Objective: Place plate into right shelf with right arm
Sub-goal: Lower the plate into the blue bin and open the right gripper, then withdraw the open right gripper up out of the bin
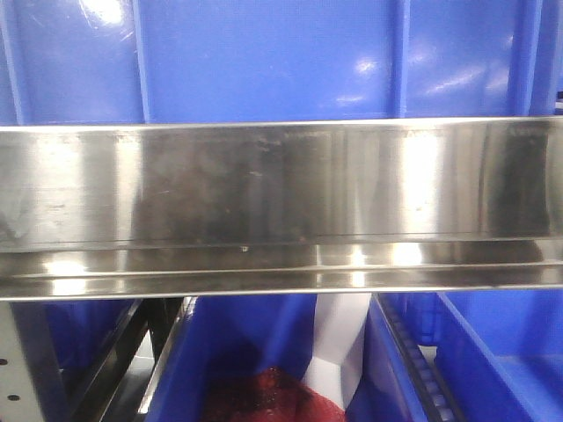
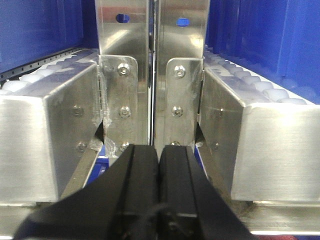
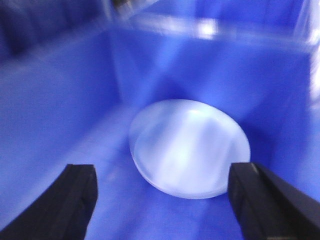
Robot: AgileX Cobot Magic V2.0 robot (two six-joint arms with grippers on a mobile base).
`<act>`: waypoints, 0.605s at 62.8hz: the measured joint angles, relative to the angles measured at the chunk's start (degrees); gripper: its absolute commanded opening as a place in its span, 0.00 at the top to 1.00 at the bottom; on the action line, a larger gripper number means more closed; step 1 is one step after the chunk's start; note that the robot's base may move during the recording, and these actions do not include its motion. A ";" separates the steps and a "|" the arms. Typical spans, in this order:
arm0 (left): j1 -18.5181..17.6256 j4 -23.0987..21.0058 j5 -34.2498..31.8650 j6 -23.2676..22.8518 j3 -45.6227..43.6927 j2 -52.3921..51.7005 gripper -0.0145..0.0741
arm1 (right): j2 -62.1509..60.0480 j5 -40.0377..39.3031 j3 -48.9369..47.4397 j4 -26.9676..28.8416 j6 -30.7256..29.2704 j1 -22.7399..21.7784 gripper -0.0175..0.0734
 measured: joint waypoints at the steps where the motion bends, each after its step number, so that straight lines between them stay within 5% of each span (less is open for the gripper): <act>1: 0.00 0.00 0.00 0.00 0.00 0.00 0.89 | -0.41 1.00 0.00 0.00 0.00 0.01 0.22; 9: 0.00 0.00 0.00 0.00 0.00 0.00 0.89 | -7.80 7.47 -0.14 0.00 0.00 -1.53 0.50; 14: 0.00 0.00 0.00 0.00 0.00 0.00 0.89 | -11.76 11.24 -0.48 0.00 0.00 -2.21 0.77; 38: 0.00 0.00 0.00 0.00 0.00 0.00 0.89 | -23.31 18.44 -0.48 -0.82 0.00 -2.69 0.75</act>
